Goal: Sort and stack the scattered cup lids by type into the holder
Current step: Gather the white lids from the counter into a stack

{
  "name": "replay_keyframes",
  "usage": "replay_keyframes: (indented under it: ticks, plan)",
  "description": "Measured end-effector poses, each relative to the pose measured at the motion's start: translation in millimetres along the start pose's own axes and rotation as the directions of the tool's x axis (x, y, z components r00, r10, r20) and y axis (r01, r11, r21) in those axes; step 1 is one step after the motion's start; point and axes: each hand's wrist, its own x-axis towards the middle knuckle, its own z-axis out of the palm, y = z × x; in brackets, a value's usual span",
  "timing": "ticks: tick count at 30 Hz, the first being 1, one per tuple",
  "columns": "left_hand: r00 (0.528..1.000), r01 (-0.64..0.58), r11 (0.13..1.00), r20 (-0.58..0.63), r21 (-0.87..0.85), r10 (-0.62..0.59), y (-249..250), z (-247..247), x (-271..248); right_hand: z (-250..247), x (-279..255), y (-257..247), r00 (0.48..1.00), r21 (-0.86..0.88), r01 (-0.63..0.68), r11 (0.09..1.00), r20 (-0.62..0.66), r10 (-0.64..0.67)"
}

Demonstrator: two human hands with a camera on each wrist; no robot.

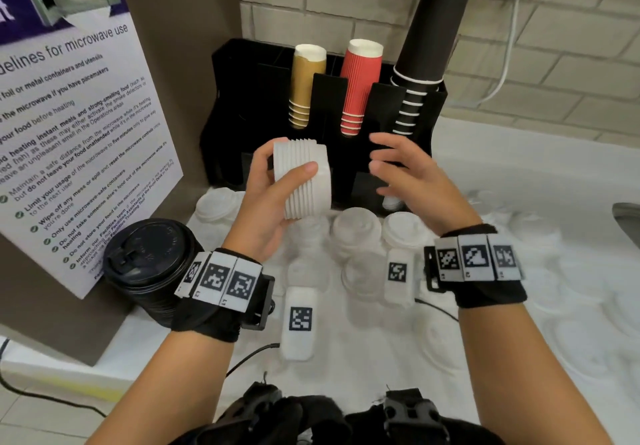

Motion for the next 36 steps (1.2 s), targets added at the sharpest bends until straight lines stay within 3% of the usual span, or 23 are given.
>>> replay_keyframes:
  ticks: [2, 4, 7, 10, 13, 16, 21, 24, 26, 29, 31, 34, 36]
  plan:
    - [0.999, -0.013, 1.0, -0.029, -0.011, 0.013, 5.8, -7.8, 3.4, -10.6, 14.6, 7.8, 0.998, -0.154, -0.057, 0.986, -0.032, 0.053]
    - [0.998, -0.025, 1.0, -0.053, -0.008, 0.024, 9.9, -13.5, 5.7, -11.1, 28.6, 16.4, 0.986, -0.429, -0.093, 0.898, 0.087, 0.144]
    - [0.997, -0.036, 0.999, -0.062, -0.009, 0.035, 13.2, -17.1, 6.2, 7.1, 42.3, 27.5, 0.906, -0.845, 0.074, 0.53, 0.279, 0.318]
    - [0.997, -0.042, 0.999, -0.063, -0.001, 0.042, 14.0, -17.5, 4.8, 29.2, 48.1, 35.7, 0.868, -0.943, 0.186, 0.276, 0.289, 0.403]
    - [0.997, -0.033, 0.999, -0.066, 0.003, 0.033, 12.9, -17.3, 3.0, 41.8, 50.8, 41.6, 0.846, -0.943, 0.25, 0.219, 0.323, 0.425]
    - [0.997, -0.022, 1.0, -0.071, 0.011, 0.023, 12.6, -17.7, 1.0, 45.4, 53.4, 44.4, 0.815, -0.935, 0.267, 0.232, 0.348, 0.464]
    - [0.999, -0.016, 1.0, -0.05, 0.012, 0.016, 11.2, -17.1, -1.6, 46.0, 53.5, 48.9, 0.815, -0.936, 0.262, 0.237, 0.346, 0.464]
    - [0.999, -0.013, 1.0, -0.035, 0.012, 0.013, 9.3, -16.6, -2.4, 33.9, 50.8, 39.0, 0.871, -0.939, 0.21, 0.273, 0.307, 0.383]
    - [0.999, -0.002, 1.0, -0.035, 0.01, 0.003, 8.7, -16.4, -2.2, 18.0, 47.7, 27.9, 0.921, -0.901, 0.118, 0.417, 0.256, 0.293]
    - [1.0, 0.007, 1.0, -0.027, 0.004, -0.007, 6.6, -15.1, -0.8, -1.4, 32.4, 10.9, 0.971, -0.575, -0.031, 0.817, 0.176, 0.161]
    - [1.0, 0.014, 1.0, -0.017, -0.001, -0.014, 4.9, -13.0, -0.8, -0.7, 13.4, 2.1, 0.985, -0.244, -0.059, 0.968, 0.143, 0.096]
    - [0.999, 0.033, 0.999, 0.017, 0.007, -0.033, -1.1, -8.0, -1.9, 10.7, -13.4, 2.1, 0.991, 0.11, -0.017, 0.994, 0.131, 0.002]
    - [0.998, 0.046, 0.999, 0.049, 0.028, -0.048, -6.0, -4.9, -3.1, 17.8, -25.2, 4.5, 0.987, 0.206, 0.0, 0.978, 0.154, -0.033]
